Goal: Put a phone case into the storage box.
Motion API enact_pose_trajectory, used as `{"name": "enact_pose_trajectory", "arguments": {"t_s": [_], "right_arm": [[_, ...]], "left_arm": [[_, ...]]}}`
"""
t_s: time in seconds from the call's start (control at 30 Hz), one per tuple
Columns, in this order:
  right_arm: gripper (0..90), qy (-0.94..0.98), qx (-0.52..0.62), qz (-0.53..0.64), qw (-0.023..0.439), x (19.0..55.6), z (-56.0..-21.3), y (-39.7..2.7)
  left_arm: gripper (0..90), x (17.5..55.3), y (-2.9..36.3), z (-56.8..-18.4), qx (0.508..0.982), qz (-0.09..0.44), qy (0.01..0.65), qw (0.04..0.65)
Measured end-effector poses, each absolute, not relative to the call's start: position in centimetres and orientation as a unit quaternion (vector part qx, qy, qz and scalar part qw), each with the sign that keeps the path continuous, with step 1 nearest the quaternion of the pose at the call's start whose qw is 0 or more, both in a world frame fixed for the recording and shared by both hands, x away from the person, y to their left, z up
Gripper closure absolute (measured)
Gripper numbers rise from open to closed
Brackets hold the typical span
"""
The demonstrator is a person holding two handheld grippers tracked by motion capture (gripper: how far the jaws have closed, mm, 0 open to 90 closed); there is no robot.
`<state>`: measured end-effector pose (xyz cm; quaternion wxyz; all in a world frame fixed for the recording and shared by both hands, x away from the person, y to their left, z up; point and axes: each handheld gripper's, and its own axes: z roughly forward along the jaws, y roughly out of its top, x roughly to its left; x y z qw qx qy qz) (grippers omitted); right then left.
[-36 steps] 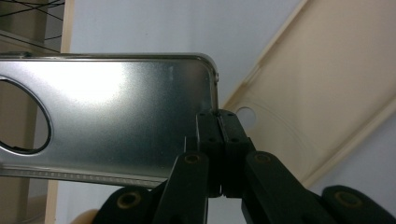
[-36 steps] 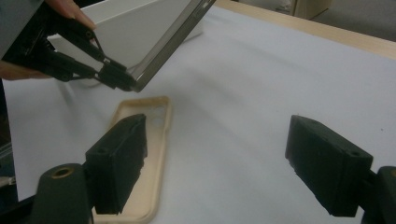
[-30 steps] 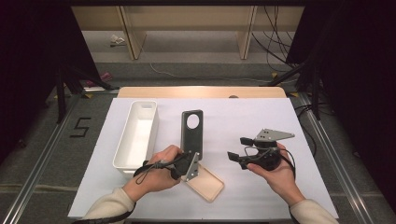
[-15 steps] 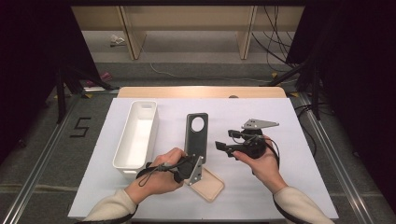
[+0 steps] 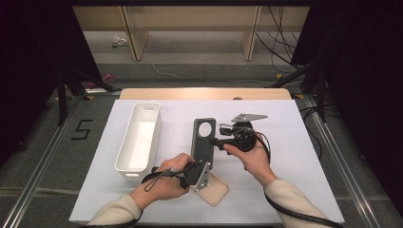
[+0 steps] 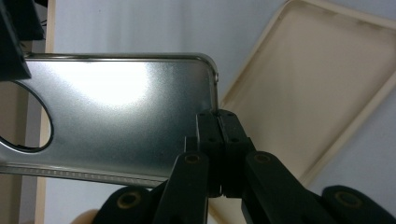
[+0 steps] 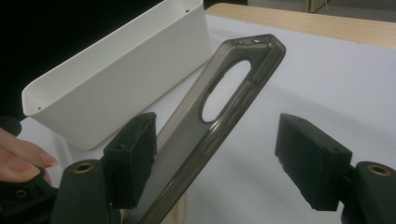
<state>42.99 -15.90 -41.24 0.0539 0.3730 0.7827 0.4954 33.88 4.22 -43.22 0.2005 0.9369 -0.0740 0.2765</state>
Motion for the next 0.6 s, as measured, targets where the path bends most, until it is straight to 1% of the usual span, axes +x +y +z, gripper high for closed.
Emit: {"name": "enact_pose_trajectory", "arguments": {"t_s": [0.33,0.47,0.5,0.53,0.57,0.6], "right_arm": [[44.6,0.773,0.402,0.489,0.027,43.84,-41.69,-15.81],[55.2,0.774,0.406,0.485,0.015,43.86,-41.81,-15.65],[55.2,0.774,0.406,0.485,0.015,43.86,-41.81,-15.65],[57.1,0.774,0.407,0.485,0.013,43.86,-41.84,-15.61],[62.0,0.773,0.410,0.484,0.009,43.84,-41.83,-15.54],[64.8,0.772,0.411,0.485,0.006,43.82,-41.83,-15.52]], "left_arm": [[88.8,33.62,3.86,-43.21,0.936,0.276,-0.081,0.204],[88.8,33.57,3.72,-43.21,0.936,0.275,-0.087,0.204],[88.8,33.52,3.70,-43.21,0.935,0.275,-0.086,0.204],[88.8,33.51,3.67,-43.22,0.935,0.275,-0.087,0.205],[88.8,33.43,3.64,-43.35,0.934,0.275,-0.081,0.214],[88.8,33.43,3.63,-43.35,0.934,0.275,-0.082,0.214]]}}
